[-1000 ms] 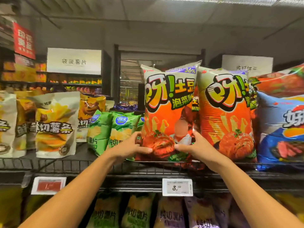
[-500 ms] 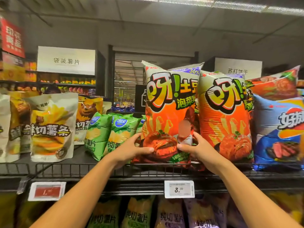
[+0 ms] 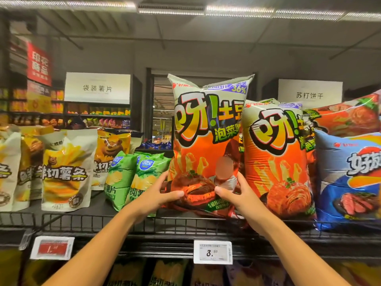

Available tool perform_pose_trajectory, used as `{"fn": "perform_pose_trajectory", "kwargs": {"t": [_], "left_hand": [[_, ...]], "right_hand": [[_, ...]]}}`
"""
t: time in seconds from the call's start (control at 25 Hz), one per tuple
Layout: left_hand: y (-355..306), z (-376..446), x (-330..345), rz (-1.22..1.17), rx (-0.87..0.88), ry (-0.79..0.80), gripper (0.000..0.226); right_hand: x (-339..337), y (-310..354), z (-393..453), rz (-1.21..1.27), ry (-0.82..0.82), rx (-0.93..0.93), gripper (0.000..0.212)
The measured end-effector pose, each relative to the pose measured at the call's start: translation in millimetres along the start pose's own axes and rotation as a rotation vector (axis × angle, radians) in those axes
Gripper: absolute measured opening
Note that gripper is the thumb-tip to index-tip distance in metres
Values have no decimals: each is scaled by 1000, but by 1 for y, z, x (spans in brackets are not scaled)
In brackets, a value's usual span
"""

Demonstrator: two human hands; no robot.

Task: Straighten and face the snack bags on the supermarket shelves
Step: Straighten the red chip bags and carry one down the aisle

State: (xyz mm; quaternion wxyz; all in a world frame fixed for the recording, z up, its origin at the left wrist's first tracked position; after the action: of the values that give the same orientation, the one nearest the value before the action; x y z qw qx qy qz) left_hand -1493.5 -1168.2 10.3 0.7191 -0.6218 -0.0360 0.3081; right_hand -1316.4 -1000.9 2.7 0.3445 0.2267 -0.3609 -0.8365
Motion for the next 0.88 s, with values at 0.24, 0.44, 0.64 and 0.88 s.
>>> {"fn": "perform_pose_trajectory", "kwargs": {"t": [0.24,0.44,0.64,0.88], "left_hand": [[-3,-3,-2,-52,27,-69,88],[-2,-2,-3,-109,48,-86,81],[3,0,-3,-228,7,-35,86],[4,1,-3,-214,1,-16,83]], "right_hand": [[9,10,13,107,-9,-49,111],[13,12,10,48,-48,-95,98],[13,15,6,109,-42,-98,82],[17,16,6,93,17,-77,87]]}}
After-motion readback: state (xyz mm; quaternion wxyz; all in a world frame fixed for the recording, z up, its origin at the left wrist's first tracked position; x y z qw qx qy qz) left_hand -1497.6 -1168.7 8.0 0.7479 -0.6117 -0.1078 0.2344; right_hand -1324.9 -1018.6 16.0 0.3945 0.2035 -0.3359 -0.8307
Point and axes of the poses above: each hand's wrist, its own z-axis towards the middle knuckle, its own x-axis out of the palm, y = z × x, the point moved 7 cm from there along z, towards the middle knuckle, and after that the axes turned 12 degrees about -x, right-handed, at the moved point
